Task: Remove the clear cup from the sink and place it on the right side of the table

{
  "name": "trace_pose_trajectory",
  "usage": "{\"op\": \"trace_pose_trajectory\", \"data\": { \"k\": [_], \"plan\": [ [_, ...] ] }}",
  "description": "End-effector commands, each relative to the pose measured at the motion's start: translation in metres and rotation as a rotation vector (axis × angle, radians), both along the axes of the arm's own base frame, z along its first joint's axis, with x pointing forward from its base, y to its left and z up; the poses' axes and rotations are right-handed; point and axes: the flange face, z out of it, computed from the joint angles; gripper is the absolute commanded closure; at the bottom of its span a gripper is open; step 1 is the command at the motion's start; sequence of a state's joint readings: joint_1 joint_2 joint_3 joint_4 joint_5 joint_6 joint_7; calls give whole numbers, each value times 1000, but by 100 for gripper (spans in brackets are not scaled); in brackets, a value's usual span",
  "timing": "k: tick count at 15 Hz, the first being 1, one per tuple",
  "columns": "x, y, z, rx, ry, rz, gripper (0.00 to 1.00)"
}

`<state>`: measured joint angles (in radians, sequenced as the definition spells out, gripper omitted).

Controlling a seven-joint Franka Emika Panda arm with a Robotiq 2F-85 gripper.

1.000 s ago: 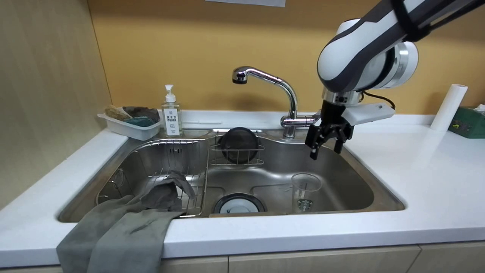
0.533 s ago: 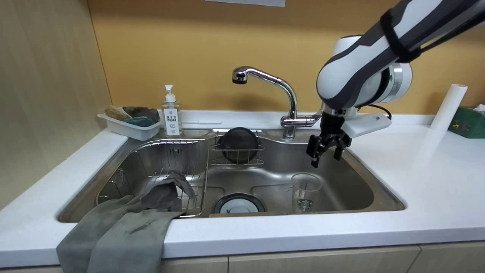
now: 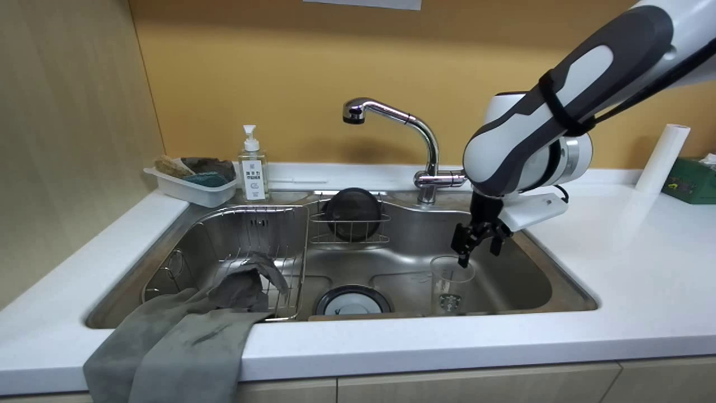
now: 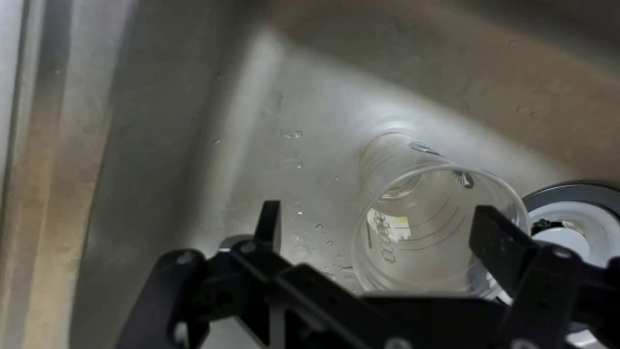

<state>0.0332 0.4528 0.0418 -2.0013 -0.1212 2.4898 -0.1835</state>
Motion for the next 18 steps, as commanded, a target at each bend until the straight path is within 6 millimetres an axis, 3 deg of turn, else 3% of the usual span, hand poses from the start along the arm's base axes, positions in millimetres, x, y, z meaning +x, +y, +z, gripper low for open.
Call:
{"op": "trace_pose_trajectory", "data": {
  "k": [1, 9, 10, 12, 18],
  "plan": [
    [12, 3, -9, -17, -8, -1, 0],
    [19, 11, -38, -21, 26, 16, 0],
    [20, 12, -42, -15, 29, 19, 25],
    [21, 15, -46, -8, 32, 18, 33],
    [24, 23, -41, -4, 17, 32, 75]
  ]
}}
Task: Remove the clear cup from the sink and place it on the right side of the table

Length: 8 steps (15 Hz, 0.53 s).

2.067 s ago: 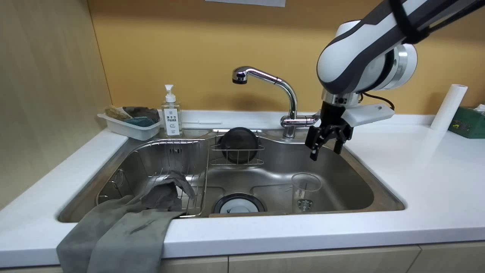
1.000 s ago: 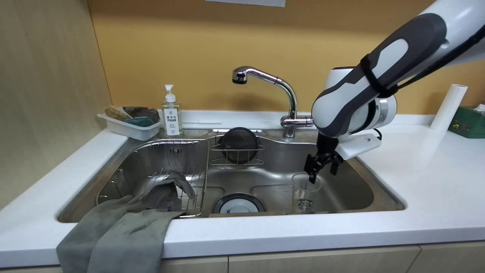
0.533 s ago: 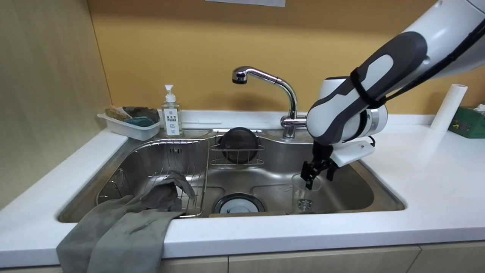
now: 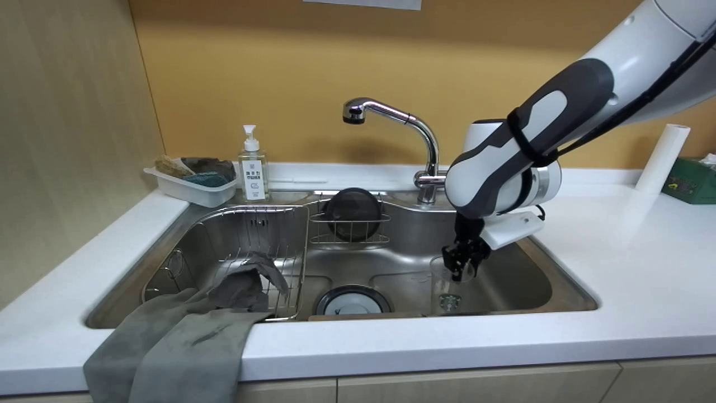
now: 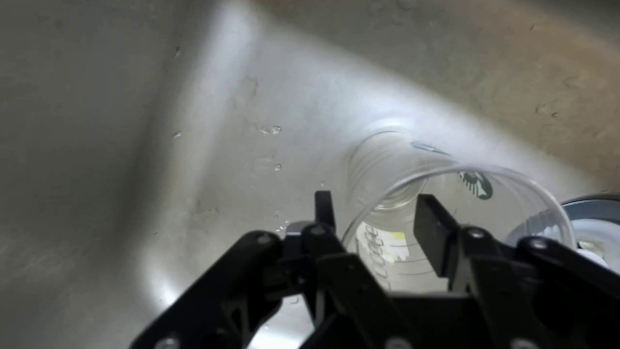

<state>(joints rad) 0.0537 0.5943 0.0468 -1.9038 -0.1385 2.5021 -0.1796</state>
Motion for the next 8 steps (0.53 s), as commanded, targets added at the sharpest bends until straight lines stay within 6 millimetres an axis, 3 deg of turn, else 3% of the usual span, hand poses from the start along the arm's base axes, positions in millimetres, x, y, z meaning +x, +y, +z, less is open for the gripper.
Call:
{"op": "trace_pose_trajectory", "data": {
  "k": [1, 4, 8],
  "plan": [
    [8, 6, 9, 0, -17, 0, 83],
    [8, 8, 14, -4, -22, 4, 99],
    [7, 8, 29, 8, -30, -10, 99]
  ]
}}
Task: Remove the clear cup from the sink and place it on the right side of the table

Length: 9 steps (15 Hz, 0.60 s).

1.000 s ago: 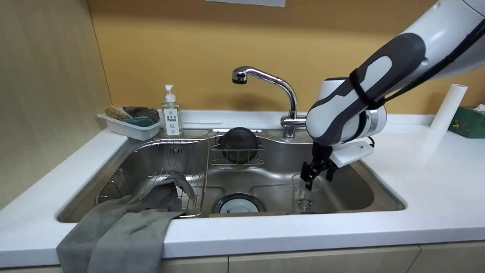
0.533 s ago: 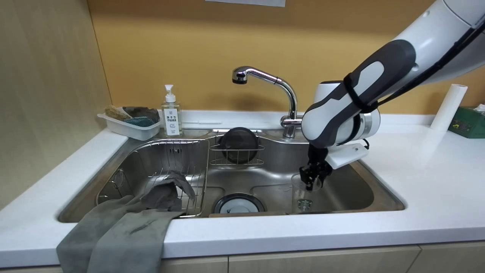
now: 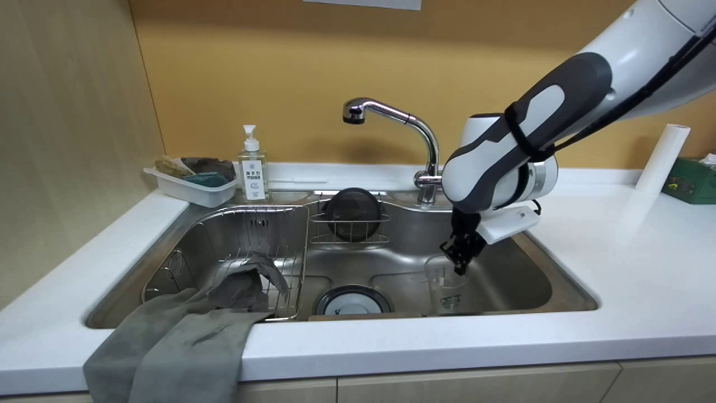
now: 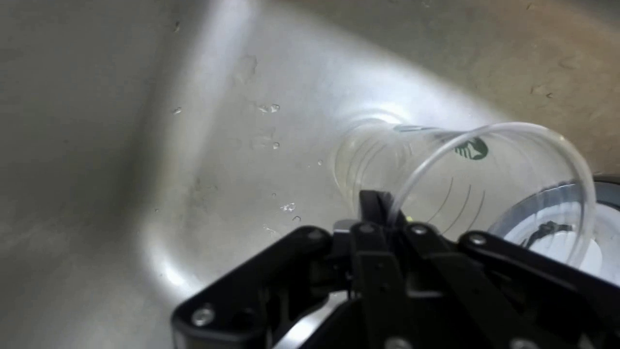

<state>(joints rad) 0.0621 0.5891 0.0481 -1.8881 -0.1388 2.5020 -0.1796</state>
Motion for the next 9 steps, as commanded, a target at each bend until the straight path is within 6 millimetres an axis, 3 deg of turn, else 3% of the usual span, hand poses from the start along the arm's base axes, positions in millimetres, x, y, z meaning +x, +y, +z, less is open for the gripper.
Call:
{"op": "trace_pose_trajectory", "data": {
  "k": [1, 5, 9],
  "plan": [
    [1, 0, 27, 9, -2, -46, 99],
    [-3, -4, 81, 91, -1, -173, 99],
    [-24, -11, 162, 136, 34, -356, 99]
  ]
}}
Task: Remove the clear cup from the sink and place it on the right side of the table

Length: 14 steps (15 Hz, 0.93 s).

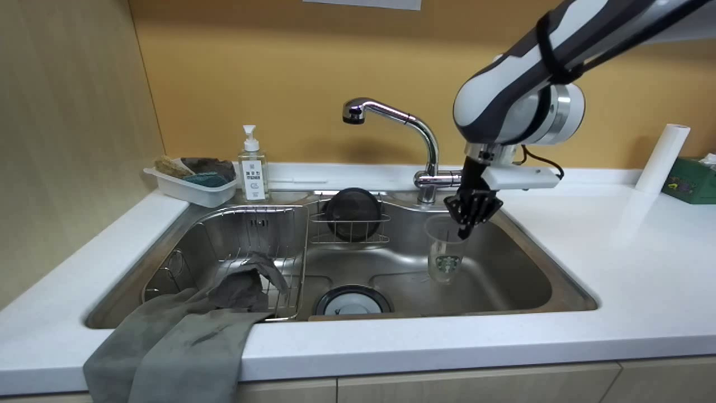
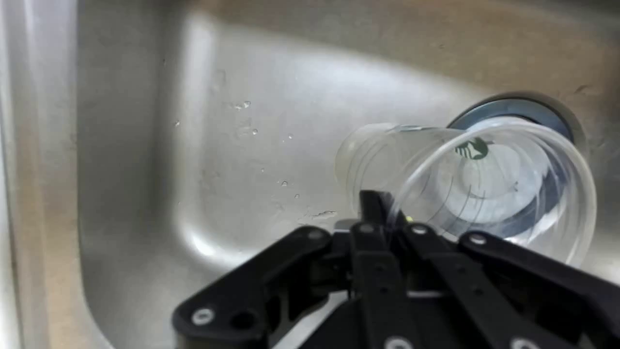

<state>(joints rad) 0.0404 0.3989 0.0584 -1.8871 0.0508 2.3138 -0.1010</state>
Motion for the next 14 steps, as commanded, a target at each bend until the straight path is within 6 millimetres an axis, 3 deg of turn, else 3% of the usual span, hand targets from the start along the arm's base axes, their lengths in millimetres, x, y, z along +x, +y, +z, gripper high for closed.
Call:
{"op": "trace_pose_trajectory", "data": {
  "k": [1, 4, 6, 7, 8, 11, 14],
  "plan": [
    [-30, -5, 79, 14, 33, -173, 99],
    [-53, -19, 140, 10, 28, -320, 99],
    [-70, -31, 170, 19, 27, -413, 99],
    [-74, -30, 176, 36, 34, -431, 99],
    [-56, -28, 165, 14, 22, -349, 96],
    [-71, -32, 180, 26, 21, -386, 99],
    [-65, -56, 172, 37, -20, -472, 99]
  ]
}}
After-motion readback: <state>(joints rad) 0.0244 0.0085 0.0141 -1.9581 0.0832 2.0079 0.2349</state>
